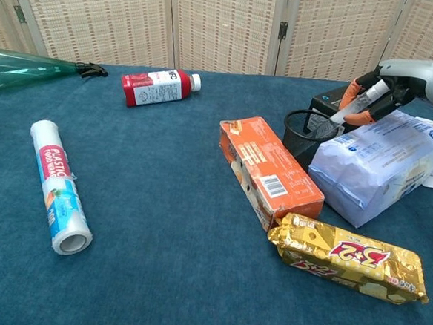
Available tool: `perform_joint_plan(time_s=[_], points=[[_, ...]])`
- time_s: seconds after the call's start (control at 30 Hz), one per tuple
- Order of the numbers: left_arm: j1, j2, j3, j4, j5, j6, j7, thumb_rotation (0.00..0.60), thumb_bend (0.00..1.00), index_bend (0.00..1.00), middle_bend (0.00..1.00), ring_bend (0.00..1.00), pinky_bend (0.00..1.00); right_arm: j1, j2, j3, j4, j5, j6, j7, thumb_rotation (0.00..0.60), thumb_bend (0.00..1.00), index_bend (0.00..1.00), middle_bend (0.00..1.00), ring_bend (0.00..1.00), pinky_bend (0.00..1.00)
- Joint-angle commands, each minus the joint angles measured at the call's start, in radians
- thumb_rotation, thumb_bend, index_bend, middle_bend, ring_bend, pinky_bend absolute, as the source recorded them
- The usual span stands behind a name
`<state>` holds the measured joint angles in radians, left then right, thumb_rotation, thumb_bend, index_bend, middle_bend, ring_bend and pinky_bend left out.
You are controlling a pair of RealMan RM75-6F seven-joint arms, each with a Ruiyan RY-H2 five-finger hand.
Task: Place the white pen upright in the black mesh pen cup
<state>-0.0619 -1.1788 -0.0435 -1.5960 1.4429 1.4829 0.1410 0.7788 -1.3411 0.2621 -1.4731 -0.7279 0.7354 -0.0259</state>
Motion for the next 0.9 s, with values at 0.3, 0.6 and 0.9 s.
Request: perform_joint_plan(time_s=[0.3,0.6,0.9], points=[[0.000,-0.002,0.000,0.004,-0.002,-0.002,-0.007,0.600,0.39,0.12,0.04,0.05,0.09,-0.006,-0.008,0.003,0.003,-0.001,0.014,0.016,0.600,0.33,0.54,0.28,0.05,0.12],[0.000,-0.003,0.000,0.004,-0.001,-0.001,-0.009,0.600,0.39,0.12,0.04,0.05,0.09,-0.089,-0.023,0.061,-0.008,-0.192,0.049,0.261,0.600,0.38,0.63,0.35,0.08,0.11],[-0.001,0.000,0.000,-0.001,0.006,0.004,-0.009,0.600,0.39,0.12,0.04,0.05,0.09,-0.230,0.011,0.084,-0.023,-0.606,0.201,0.842,0.600,0.39,0.63,0.38,0.10,0.09]])
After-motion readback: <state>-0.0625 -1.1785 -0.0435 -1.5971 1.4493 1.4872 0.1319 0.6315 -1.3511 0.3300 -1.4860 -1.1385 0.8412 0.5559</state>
